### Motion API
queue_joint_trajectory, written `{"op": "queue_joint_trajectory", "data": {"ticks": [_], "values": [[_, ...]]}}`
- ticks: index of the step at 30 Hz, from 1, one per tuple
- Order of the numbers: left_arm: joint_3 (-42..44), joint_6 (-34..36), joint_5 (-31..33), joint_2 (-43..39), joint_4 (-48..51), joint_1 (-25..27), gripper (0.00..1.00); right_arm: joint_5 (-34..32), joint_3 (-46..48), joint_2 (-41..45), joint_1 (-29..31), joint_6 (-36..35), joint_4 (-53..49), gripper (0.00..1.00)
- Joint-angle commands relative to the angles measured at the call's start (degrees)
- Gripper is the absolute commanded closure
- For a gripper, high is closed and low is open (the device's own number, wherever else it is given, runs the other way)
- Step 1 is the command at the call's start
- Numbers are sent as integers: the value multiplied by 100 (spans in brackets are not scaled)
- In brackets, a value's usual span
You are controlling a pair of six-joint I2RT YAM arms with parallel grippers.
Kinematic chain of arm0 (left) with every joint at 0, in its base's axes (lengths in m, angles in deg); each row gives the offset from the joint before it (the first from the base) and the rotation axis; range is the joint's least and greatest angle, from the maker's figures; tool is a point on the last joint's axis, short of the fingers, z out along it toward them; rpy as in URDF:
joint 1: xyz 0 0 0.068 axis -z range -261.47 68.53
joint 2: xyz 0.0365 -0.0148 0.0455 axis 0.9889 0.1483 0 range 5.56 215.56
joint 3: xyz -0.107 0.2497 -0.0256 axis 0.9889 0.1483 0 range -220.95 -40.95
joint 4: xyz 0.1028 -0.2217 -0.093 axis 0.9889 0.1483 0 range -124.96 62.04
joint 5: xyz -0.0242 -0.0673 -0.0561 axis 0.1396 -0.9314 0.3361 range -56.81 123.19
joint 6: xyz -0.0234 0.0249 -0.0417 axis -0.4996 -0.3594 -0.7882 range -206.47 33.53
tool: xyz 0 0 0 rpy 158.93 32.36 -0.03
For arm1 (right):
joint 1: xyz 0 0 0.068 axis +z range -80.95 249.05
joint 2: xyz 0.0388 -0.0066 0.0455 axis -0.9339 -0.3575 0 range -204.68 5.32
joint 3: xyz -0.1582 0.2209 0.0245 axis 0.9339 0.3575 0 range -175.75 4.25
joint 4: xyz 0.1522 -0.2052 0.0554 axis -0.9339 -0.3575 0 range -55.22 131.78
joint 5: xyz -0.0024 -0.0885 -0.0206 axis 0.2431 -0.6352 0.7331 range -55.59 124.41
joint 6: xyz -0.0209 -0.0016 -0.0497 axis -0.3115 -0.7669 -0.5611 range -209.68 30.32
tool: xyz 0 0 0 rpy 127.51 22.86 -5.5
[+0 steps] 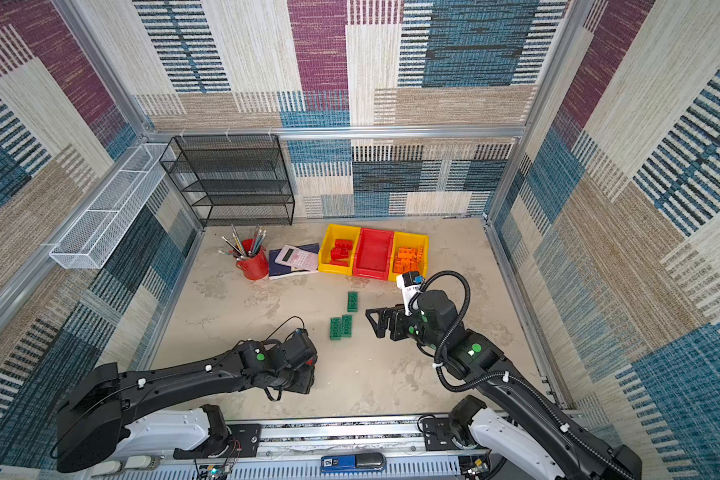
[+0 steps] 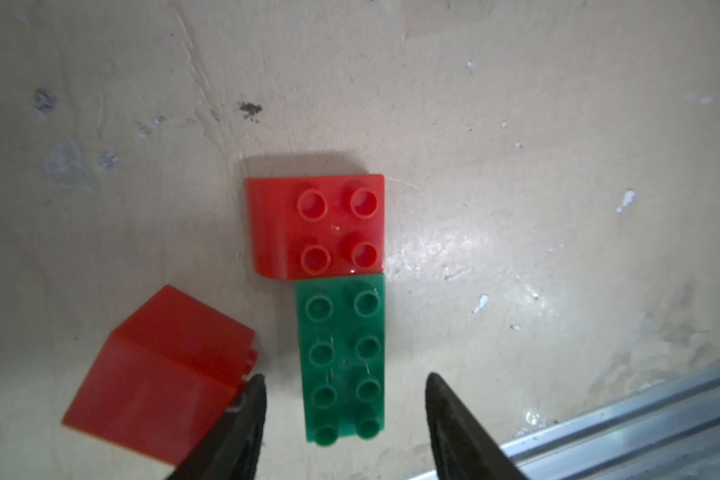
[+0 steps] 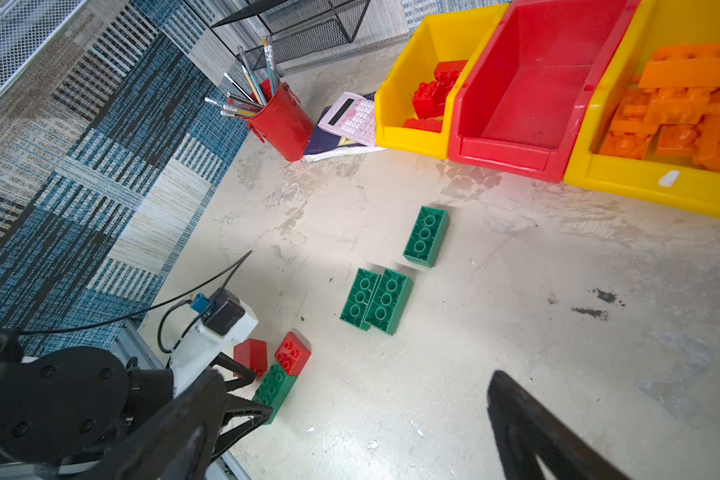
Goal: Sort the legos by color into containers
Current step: 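Lower the left gripper onto the green brick beside the red bricks and close, then carry the green brick with the left gripper into the red bin and release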
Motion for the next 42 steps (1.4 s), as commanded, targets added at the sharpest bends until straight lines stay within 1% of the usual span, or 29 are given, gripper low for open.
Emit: {"op": "queue_joint_trajectory", "data": {"ticks": [1,3,7,10,12,15,19,22,24,26,28,31,33,37,40,42], "values": [[-131,-73,25,244,-166,61,39,-116,-32,108,7,58,-65,0],[-159,-69,36,380,-185,86,40,-137,-20,162,7,63,-103,0],[-134,-91,64,557,-242,85,49,-156,6,221,7,65,-137,0],[-116,-131,63,700,-251,101,61,-164,16,234,3,58,-140,0],[-129,-136,65,776,-224,112,72,-164,13,237,5,42,-130,0],[-249,-111,111,802,-20,121,81,-171,30,239,7,34,-121,0],[-678,48,348,612,554,124,82,-331,88,369,7,49,-131,0],[-1282,348,768,527,1031,85,81,-605,128,513,4,76,-173,0],[-1820,709,894,614,1196,-108,81,-775,139,571,5,103,-209,0],[-2422,1152,865,858,1217,-433,80,-911,152,577,3,131,-214,0],[-3142,1574,793,1220,1224,-763,80,-978,169,556,7,146,-170,0],[-4375,2147,606,1980,1108,-1229,80,-1066,157,441,5,140,-124,0],[-5345,2494,402,2678,1099,-1474,80,-1159,154,364,7,117,-80,0],[-7377,3169,306,4215,1316,-1720,80,-1410,160,250,-3,119,42,0],[-8780,3494,149,5344,1473,-1841,80,-1565,192,173,-3,127,174,0],[-9668,3588,112,6055,1629,-1918,80,-1666,185,98,-2,136,229,0]]}}
